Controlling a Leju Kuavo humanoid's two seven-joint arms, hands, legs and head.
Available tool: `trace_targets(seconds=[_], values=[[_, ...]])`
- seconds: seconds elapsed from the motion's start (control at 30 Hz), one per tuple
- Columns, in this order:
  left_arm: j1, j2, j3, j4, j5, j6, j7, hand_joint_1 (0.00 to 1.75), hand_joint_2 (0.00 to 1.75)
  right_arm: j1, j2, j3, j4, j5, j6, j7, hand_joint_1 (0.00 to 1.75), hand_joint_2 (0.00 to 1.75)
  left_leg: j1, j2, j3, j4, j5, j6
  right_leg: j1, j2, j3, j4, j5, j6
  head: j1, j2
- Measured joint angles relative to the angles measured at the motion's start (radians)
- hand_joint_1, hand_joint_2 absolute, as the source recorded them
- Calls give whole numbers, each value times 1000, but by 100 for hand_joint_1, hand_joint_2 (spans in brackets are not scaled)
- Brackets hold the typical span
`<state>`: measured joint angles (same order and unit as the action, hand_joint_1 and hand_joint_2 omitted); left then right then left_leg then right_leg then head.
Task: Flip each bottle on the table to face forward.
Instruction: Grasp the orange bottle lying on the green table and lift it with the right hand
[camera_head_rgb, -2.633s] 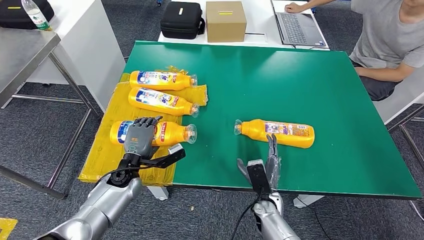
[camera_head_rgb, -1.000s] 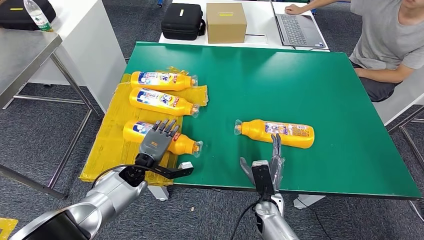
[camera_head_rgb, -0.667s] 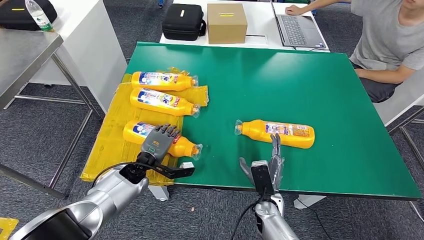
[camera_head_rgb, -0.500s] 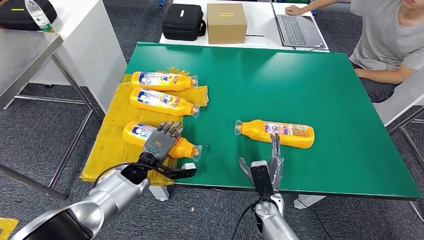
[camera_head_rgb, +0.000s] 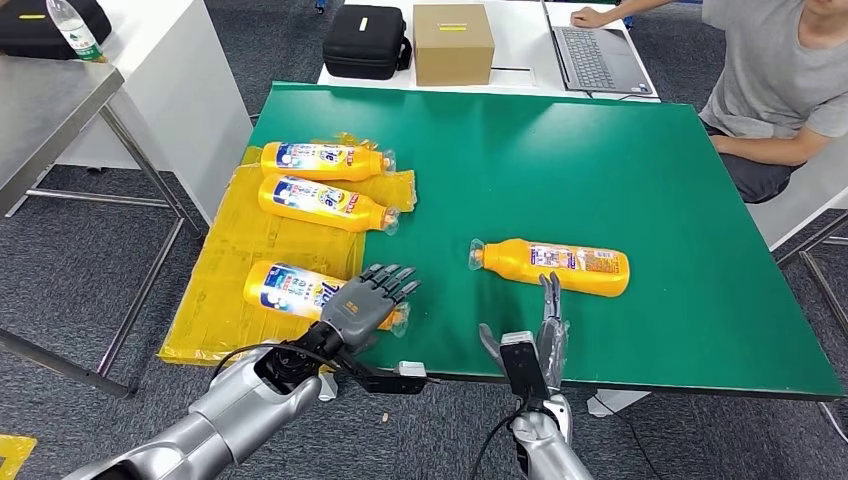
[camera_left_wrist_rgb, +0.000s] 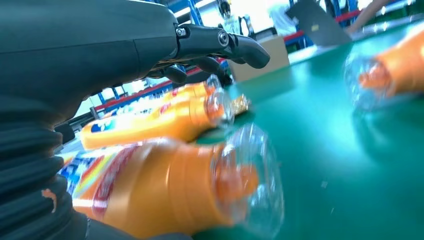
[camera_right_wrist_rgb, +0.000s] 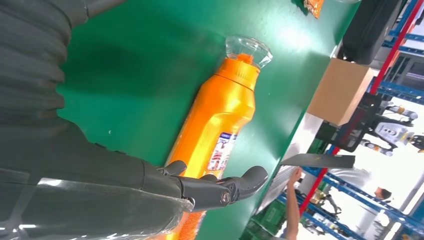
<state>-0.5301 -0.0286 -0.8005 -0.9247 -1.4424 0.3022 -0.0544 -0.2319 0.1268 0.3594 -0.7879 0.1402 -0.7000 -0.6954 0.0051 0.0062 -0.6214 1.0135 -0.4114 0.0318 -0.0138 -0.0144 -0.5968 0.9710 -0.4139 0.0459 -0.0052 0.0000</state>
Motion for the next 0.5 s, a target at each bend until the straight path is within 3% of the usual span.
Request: trace_targets(seconds=[0.1,0.5], values=[[12,15,-7,-48,-1,41,9,0,0,3,-2,0,-8,23,0,0,0,175,0,0,0,0,0,0,0,0,0,0,0,0,0,0],[57,74,-39,-292,15,95,-7,0,0,28,-8,-3,-38,76,0,0,0,175,0,0,-1,0,0,0,0,0,-1,0,0,0,0,0]])
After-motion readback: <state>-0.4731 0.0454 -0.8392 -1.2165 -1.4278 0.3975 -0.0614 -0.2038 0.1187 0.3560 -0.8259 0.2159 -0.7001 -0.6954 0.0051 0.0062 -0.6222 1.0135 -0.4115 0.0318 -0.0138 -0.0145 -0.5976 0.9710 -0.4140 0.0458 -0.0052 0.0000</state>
